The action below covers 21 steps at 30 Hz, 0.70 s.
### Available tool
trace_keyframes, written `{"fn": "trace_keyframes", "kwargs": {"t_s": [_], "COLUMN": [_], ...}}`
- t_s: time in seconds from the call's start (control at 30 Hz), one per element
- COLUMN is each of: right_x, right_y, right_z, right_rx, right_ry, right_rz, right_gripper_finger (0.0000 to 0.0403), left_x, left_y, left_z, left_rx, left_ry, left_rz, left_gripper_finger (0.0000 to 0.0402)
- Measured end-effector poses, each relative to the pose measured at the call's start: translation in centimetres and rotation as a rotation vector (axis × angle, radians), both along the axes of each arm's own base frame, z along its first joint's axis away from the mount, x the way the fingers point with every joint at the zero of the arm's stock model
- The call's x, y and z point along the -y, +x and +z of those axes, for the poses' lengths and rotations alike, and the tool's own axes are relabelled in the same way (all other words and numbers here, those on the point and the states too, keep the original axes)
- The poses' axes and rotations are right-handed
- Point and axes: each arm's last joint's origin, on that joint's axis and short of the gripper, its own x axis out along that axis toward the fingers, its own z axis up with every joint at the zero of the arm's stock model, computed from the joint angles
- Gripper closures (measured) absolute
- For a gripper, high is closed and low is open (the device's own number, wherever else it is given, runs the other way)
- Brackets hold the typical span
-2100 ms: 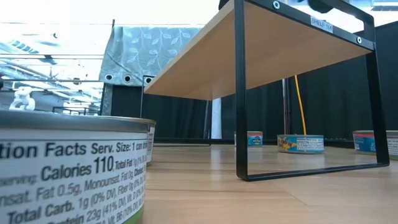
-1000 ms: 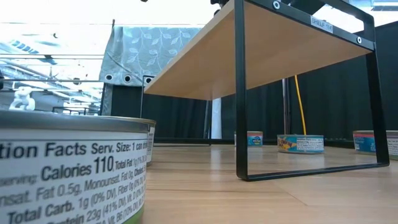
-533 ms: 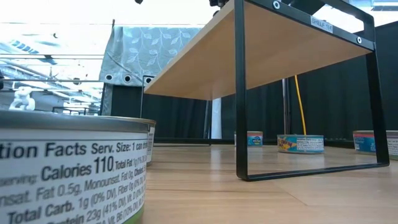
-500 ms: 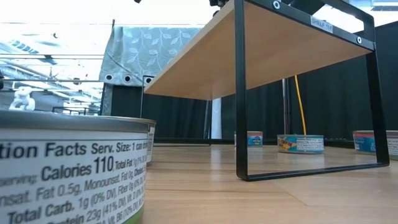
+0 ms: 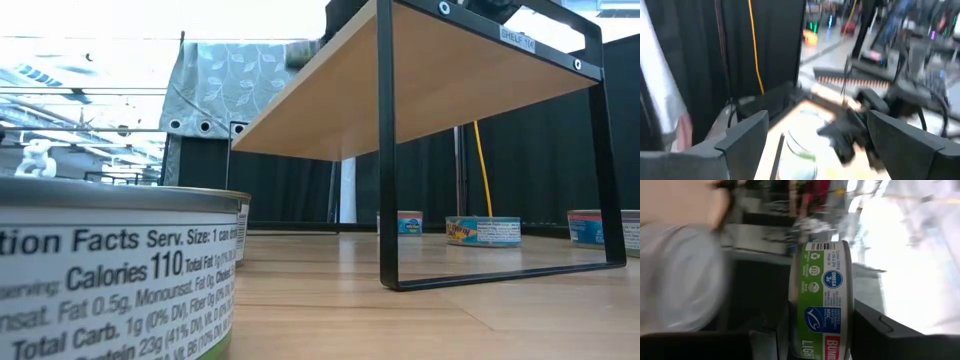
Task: Stack canned seafood by type on shelf
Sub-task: Stack the green tuna can on top of the other green tuna can on the shelf
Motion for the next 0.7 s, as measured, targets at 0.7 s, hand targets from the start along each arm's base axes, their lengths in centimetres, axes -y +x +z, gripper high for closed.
{"fn": "trace_keyframes", "kwargs": {"t_s": [0.7], "right_x": [1.2], "right_y": [-0.1], "right_z": [-2.2], "right_rx": [-0.067], "right_ry": [0.267], "right_rz": [0.116], "right_gripper_finger": [0.0261], "left_x": [0.1], "left_y": [2.6], "left_z": [-6.6], "left_rx": [-0.194], "left_ry": [0.021], "left_rz": [0.039], "left_gripper_finger": [0.0063]}}
